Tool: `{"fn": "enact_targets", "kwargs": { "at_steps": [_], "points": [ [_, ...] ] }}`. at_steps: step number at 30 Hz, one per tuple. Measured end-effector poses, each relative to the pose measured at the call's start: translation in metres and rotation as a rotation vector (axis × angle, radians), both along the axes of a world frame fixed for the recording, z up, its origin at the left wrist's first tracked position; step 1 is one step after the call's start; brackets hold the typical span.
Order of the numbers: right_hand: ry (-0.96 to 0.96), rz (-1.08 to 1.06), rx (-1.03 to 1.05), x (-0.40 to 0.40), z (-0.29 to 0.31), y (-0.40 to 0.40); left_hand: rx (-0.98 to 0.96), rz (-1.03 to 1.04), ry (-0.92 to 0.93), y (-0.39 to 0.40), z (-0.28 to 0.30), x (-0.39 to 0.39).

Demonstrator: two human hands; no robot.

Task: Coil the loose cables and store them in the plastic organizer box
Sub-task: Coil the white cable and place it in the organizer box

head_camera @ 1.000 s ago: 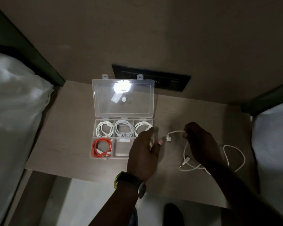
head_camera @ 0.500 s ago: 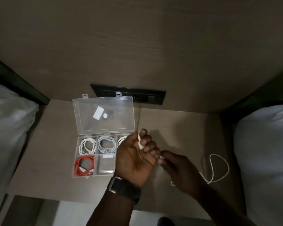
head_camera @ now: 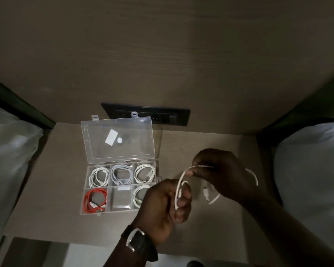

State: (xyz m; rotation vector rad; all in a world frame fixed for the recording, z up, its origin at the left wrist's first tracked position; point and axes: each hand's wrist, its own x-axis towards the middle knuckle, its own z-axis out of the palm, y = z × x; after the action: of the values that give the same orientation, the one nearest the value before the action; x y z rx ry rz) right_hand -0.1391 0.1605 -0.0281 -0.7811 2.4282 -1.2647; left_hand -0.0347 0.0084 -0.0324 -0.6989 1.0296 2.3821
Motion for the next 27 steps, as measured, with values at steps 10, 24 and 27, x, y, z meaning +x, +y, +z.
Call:
{"fn": "enact_targets", "kwargs": {
  "at_steps": [10, 24, 27],
  "points": [
    [-0.295, 0.285, 0.19, 0.077, -0.027, 0.004, 0.348, 0.698, 0.169, -0.05, 0.004, -0.02],
    [0.096, 0.086, 0.24, 0.033, -0.003, -0.014, 0.358, 0.143, 0.105, -0.019, 0.015, 0.022],
    [-0.001, 0.146, 0.308, 0.073, -0.022, -0.024, 0.601, 0.372, 0.175, -0.034, 0.013, 0.015]
  ]
}}
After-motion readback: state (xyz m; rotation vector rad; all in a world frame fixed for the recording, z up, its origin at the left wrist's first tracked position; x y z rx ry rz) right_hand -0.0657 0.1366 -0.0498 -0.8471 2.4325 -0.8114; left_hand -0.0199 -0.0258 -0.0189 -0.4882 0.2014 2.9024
